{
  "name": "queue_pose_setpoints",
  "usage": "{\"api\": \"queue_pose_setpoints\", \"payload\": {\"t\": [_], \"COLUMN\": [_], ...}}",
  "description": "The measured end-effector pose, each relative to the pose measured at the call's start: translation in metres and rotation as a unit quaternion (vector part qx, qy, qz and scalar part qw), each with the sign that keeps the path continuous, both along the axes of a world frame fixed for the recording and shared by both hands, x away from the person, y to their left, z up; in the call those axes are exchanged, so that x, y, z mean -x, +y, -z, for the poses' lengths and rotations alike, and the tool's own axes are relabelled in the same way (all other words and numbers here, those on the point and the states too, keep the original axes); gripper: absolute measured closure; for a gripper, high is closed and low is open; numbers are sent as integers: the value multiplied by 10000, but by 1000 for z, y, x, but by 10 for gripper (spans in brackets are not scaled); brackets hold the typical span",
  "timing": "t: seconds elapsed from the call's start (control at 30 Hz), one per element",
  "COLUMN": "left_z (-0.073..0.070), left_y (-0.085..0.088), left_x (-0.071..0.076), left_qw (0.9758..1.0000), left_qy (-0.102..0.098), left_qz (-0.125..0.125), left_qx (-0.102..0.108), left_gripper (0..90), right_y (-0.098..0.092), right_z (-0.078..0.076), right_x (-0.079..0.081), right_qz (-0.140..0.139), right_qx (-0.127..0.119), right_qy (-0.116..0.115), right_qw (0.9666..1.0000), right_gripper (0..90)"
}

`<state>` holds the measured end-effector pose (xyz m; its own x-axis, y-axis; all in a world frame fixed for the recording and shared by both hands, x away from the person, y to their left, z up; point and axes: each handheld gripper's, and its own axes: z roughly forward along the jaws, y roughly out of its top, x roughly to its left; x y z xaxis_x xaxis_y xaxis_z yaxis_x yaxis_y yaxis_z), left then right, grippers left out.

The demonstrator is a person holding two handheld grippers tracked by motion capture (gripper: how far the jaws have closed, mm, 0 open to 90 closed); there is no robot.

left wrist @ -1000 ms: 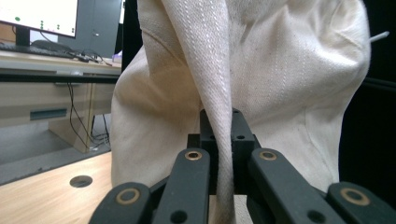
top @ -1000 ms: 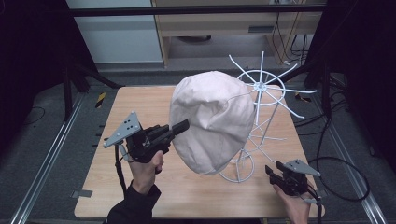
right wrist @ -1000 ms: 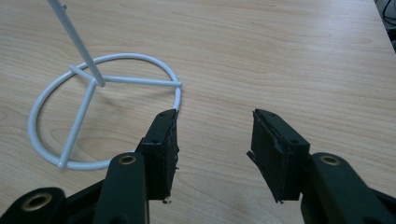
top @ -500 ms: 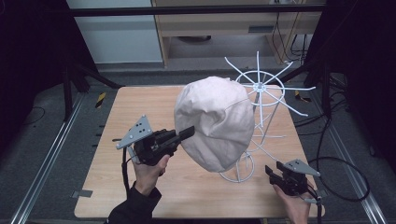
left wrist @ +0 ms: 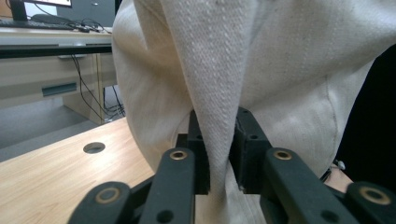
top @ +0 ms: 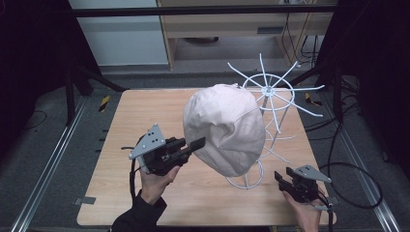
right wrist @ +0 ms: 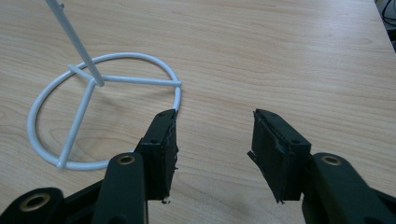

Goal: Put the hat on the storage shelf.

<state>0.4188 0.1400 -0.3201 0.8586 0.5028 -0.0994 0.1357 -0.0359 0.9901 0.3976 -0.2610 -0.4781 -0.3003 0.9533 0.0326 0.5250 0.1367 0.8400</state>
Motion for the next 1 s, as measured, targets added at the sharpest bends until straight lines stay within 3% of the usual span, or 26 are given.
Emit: {"api": "queue_pose_setpoints", "payload": {"t": [0.3, 0.63, 0.77, 1.0], "left_z": [4, 8, 13, 28], "left_y": [9, 22, 34, 60], "left_x": [10, 21, 25, 29], "left_qw": [9995, 9983, 9971, 9936], "left_qy": [-53, -52, -52, 77], "left_qz": [-142, -332, -491, -825], "left_qx": [-287, -469, -587, -768], "left_gripper": [613, 438, 376, 355], "right_y": [0, 0, 0, 0], "right_z": [0, 1, 1, 1], "right_x": [0, -1, -1, -1], "right_qz": [11, 20, 25, 32], "right_qx": [3, 11, 16, 9], "right_qy": [3, -12, -24, -24], "right_qw": [10000, 10000, 10000, 10000], "right_gripper": [502, 495, 487, 480]}}
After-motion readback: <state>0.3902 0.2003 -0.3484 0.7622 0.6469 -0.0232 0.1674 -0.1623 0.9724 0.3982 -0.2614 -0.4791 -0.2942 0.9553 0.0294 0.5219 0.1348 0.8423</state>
